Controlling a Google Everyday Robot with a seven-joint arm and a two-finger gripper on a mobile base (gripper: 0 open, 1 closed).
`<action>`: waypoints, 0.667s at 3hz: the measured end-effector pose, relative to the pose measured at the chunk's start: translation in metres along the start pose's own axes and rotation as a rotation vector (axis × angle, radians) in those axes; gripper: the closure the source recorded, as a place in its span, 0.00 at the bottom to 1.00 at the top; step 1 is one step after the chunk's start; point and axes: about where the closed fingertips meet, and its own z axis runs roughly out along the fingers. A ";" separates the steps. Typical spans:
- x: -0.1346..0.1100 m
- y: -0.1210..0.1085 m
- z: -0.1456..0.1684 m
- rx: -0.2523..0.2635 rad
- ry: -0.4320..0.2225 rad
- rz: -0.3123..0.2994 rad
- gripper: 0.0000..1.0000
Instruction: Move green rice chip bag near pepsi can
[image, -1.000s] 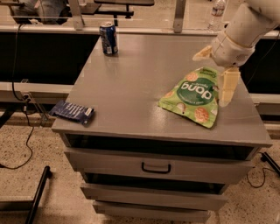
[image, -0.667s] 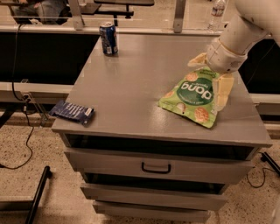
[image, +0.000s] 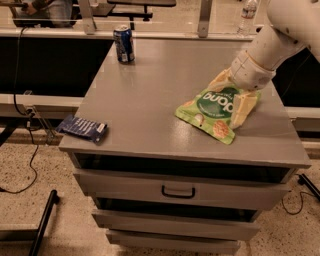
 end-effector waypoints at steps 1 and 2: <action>-0.016 0.002 -0.009 0.011 -0.064 -0.001 0.69; -0.031 -0.003 -0.023 0.033 -0.111 0.036 0.92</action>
Offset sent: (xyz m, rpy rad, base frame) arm -0.0175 0.0261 0.0634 0.1817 0.0431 -0.0779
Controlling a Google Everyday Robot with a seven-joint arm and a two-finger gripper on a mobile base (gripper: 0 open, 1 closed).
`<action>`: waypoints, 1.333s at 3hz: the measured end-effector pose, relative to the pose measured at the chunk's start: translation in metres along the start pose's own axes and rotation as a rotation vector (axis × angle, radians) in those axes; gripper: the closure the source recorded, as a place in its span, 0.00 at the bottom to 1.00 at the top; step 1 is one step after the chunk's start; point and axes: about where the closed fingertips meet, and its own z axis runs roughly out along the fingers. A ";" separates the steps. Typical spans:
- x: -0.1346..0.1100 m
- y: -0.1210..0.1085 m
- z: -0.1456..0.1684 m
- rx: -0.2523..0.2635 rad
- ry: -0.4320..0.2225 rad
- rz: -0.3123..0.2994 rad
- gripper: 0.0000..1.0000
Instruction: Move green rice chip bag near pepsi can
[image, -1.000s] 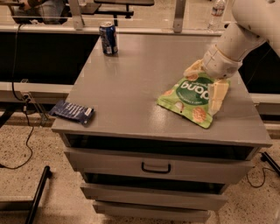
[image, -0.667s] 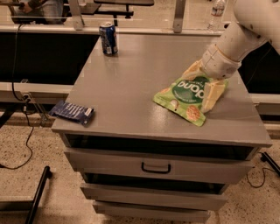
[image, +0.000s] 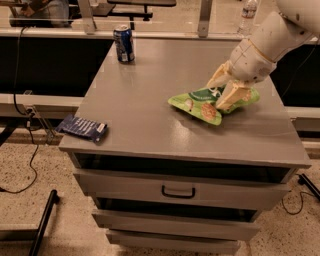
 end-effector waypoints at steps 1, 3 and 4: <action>-0.012 -0.007 -0.013 0.050 -0.023 0.040 1.00; -0.038 -0.034 -0.030 0.226 -0.009 0.027 1.00; -0.070 -0.073 -0.020 0.337 0.001 -0.079 1.00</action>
Offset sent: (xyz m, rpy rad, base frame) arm 0.0094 0.0172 0.0729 0.1410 -0.2338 -0.1811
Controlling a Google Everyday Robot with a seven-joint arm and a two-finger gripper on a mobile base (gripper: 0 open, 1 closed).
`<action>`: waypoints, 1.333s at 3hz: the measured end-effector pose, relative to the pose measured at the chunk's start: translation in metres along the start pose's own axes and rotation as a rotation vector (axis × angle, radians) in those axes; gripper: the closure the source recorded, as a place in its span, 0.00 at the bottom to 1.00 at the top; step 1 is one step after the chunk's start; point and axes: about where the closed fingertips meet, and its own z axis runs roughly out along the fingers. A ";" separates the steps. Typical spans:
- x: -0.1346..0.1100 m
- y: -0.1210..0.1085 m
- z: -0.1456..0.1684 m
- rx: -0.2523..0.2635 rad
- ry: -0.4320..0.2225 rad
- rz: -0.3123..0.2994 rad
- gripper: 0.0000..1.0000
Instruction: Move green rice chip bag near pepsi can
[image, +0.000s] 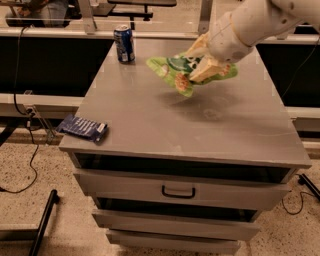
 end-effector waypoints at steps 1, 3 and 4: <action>-0.025 -0.022 0.030 0.063 0.002 -0.113 1.00; -0.047 -0.049 0.075 0.065 -0.019 -0.253 1.00; -0.058 -0.063 0.106 0.035 -0.048 -0.300 1.00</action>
Offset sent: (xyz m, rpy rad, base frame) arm 0.0601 0.0844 -0.0094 -0.0753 -0.2201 0.1640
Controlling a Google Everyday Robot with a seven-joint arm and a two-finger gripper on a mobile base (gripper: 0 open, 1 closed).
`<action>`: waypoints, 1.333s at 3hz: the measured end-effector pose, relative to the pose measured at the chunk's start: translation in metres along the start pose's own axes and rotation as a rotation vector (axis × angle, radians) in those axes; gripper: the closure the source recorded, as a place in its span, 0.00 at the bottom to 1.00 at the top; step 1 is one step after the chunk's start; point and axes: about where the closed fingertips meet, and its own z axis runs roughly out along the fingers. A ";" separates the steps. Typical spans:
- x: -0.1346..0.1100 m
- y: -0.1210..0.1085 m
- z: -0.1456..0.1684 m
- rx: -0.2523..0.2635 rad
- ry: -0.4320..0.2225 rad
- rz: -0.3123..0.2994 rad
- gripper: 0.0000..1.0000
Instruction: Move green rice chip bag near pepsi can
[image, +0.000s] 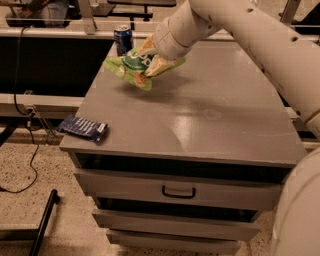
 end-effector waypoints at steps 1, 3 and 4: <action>-0.002 -0.008 0.018 -0.021 -0.017 -0.020 1.00; 0.006 -0.021 0.051 -0.070 -0.002 0.004 0.75; 0.010 -0.022 0.056 -0.079 0.012 0.020 0.53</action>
Offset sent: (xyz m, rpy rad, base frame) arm 0.0421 0.0387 -0.0244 -0.0565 0.0442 0.0368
